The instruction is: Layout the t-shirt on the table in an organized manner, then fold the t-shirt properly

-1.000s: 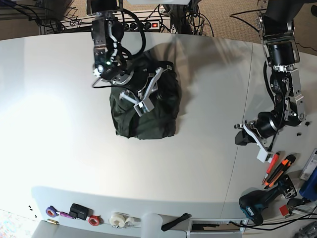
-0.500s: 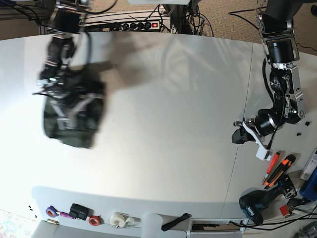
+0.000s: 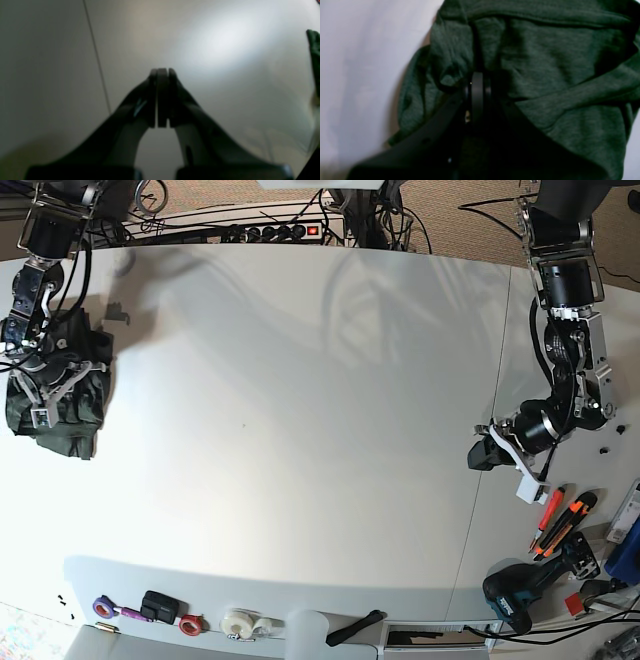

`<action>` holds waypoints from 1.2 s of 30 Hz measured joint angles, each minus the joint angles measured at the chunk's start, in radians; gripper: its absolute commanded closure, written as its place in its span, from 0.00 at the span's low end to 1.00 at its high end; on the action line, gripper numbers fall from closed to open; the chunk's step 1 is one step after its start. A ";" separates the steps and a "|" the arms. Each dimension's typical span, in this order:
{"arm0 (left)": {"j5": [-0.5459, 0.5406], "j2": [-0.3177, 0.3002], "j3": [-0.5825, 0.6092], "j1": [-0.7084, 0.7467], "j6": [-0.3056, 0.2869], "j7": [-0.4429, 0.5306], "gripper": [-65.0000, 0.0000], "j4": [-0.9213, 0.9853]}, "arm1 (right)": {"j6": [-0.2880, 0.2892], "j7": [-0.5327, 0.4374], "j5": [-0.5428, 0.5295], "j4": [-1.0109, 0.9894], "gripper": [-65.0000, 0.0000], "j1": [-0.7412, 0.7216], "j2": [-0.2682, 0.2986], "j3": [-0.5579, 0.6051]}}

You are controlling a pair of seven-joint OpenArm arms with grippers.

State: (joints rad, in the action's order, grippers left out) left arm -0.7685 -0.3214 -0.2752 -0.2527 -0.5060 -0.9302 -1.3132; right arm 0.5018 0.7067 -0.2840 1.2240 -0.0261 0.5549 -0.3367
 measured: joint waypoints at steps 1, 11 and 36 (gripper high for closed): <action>-0.008 0.000 0.000 0.000 -0.027 0.004 1.00 0.000 | 0.000 0.004 -0.014 -0.002 1.00 -0.006 0.003 0.000; -0.165 0.002 -0.070 -0.042 -0.185 0.151 1.00 0.000 | 0.179 -0.020 -0.286 0.195 1.00 -0.123 0.009 -0.185; -0.470 -0.034 -0.599 0.897 -0.183 -0.211 1.00 -0.550 | 0.199 0.337 -0.655 0.900 1.00 0.813 -0.252 -0.557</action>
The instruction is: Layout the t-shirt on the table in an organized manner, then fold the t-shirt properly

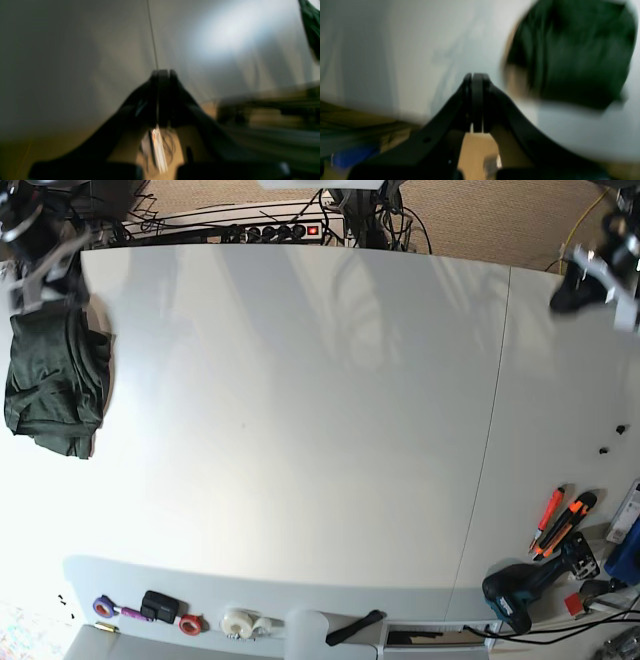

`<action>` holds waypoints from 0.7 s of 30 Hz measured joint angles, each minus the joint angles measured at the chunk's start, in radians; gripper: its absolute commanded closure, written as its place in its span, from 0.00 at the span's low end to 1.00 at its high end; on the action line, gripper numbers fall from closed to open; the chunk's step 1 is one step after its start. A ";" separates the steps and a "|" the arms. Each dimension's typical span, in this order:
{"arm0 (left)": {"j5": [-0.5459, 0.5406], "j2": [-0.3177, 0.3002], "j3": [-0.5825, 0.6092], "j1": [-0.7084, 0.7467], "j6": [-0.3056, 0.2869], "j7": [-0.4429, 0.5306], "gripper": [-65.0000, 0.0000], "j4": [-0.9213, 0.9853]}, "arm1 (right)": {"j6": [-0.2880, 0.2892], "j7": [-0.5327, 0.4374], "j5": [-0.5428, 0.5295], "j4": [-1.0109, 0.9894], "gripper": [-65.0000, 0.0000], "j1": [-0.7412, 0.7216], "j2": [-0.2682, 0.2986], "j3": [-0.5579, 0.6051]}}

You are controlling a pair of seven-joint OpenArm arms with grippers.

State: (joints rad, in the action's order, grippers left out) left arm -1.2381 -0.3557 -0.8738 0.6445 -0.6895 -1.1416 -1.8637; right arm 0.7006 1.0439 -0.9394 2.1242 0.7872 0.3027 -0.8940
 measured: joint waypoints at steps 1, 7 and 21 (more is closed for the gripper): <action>-0.028 -0.001 -0.021 0.058 -0.002 -0.058 1.00 0.000 | 0.000 0.024 -0.002 -0.003 1.00 0.044 -0.001 0.000; -0.115 -0.072 0.012 0.352 -0.008 -0.126 1.00 0.033 | -0.002 0.039 -0.004 -0.138 1.00 0.191 0.025 0.028; 0.348 -0.248 0.898 0.183 0.002 0.545 1.00 0.632 | -0.016 -0.551 0.254 -1.473 1.00 -0.232 0.177 0.716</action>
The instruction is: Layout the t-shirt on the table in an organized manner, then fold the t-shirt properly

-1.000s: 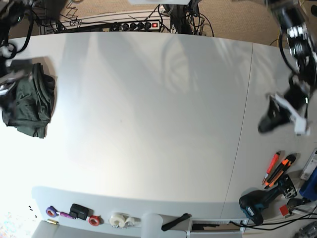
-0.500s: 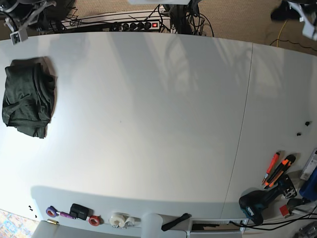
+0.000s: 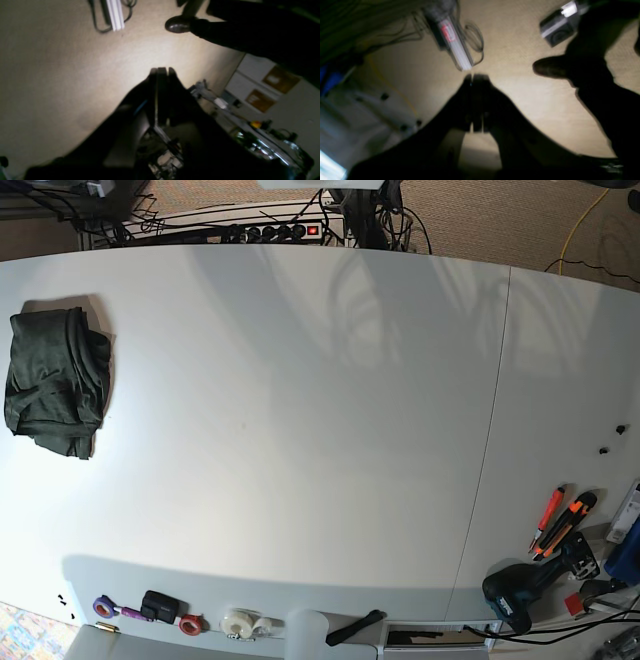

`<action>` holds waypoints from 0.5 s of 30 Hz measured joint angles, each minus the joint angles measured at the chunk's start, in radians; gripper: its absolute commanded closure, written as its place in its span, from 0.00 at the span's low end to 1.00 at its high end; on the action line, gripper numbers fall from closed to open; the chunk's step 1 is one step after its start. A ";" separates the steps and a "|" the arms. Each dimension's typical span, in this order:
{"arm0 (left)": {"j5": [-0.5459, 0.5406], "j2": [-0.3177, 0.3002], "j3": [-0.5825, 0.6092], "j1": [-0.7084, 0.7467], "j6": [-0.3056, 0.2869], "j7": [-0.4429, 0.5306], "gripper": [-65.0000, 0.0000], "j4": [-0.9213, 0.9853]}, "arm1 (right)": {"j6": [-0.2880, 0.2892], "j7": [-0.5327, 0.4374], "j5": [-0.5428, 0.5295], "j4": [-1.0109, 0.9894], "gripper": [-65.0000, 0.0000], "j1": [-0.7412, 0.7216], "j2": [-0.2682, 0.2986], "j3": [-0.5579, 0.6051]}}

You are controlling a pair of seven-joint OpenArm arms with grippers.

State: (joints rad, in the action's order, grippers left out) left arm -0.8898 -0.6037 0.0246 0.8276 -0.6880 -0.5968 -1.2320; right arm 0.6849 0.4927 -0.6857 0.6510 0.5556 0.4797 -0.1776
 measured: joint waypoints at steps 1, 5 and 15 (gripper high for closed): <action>0.055 0.018 0.064 -0.053 -0.003 0.073 1.00 0.050 | 0.000 -0.081 0.021 -0.071 1.00 -0.053 -0.004 0.052; 0.307 0.138 0.251 -0.264 0.019 0.245 1.00 0.237 | -0.004 -0.280 0.127 -0.243 1.00 -0.249 -0.065 0.219; 0.452 0.393 0.407 -0.547 0.521 0.300 1.00 0.543 | -0.295 -0.132 0.154 -0.265 1.00 -0.450 -0.311 0.361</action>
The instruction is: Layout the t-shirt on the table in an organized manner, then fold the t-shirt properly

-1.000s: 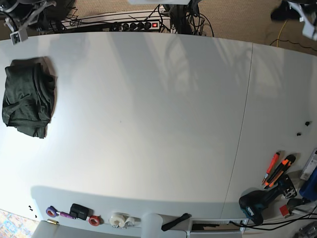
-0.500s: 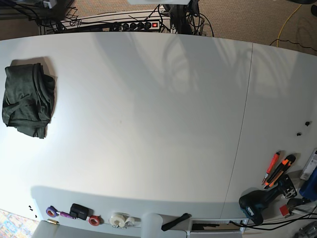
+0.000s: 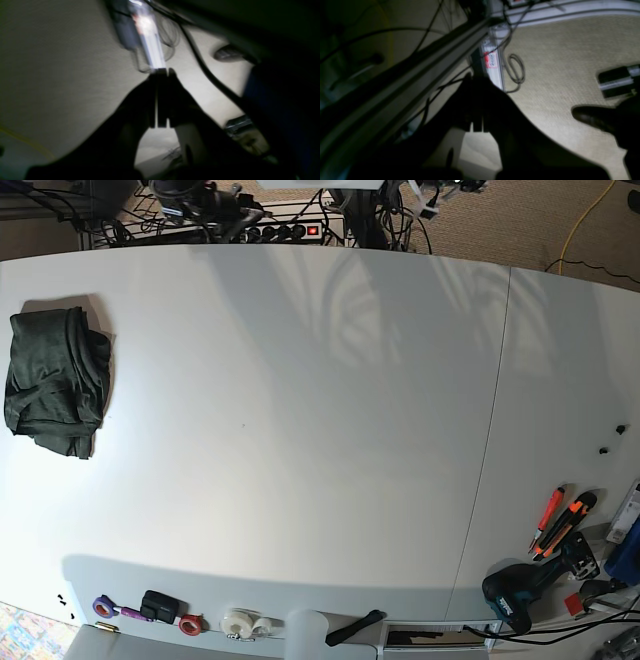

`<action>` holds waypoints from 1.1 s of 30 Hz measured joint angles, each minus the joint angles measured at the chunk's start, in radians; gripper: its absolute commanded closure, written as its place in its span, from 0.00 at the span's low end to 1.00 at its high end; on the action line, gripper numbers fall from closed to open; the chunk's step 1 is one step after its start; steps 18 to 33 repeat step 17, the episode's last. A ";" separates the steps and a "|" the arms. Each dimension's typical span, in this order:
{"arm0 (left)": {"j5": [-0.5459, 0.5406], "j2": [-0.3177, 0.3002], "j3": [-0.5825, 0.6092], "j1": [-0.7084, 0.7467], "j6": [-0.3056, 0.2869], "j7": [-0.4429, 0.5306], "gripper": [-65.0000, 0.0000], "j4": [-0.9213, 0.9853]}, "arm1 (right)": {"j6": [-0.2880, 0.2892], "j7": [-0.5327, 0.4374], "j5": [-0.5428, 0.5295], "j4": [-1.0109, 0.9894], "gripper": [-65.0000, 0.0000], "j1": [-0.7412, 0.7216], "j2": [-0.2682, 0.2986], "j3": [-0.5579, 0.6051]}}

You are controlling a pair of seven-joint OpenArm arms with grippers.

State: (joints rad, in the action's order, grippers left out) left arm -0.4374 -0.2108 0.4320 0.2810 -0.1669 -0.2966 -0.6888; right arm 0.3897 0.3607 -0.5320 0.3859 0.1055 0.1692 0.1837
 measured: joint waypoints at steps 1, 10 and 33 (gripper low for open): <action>0.000 0.010 0.000 -0.006 0.035 0.019 1.00 0.011 | -0.044 0.000 0.002 0.000 1.00 0.001 -0.009 0.000; 0.078 0.036 0.001 -0.049 0.202 0.092 1.00 0.014 | -0.251 0.000 0.008 0.000 1.00 0.005 -0.014 0.000; 0.078 0.034 0.001 -0.038 0.215 0.084 1.00 0.019 | -0.251 0.031 0.008 0.074 1.00 0.008 -0.006 0.000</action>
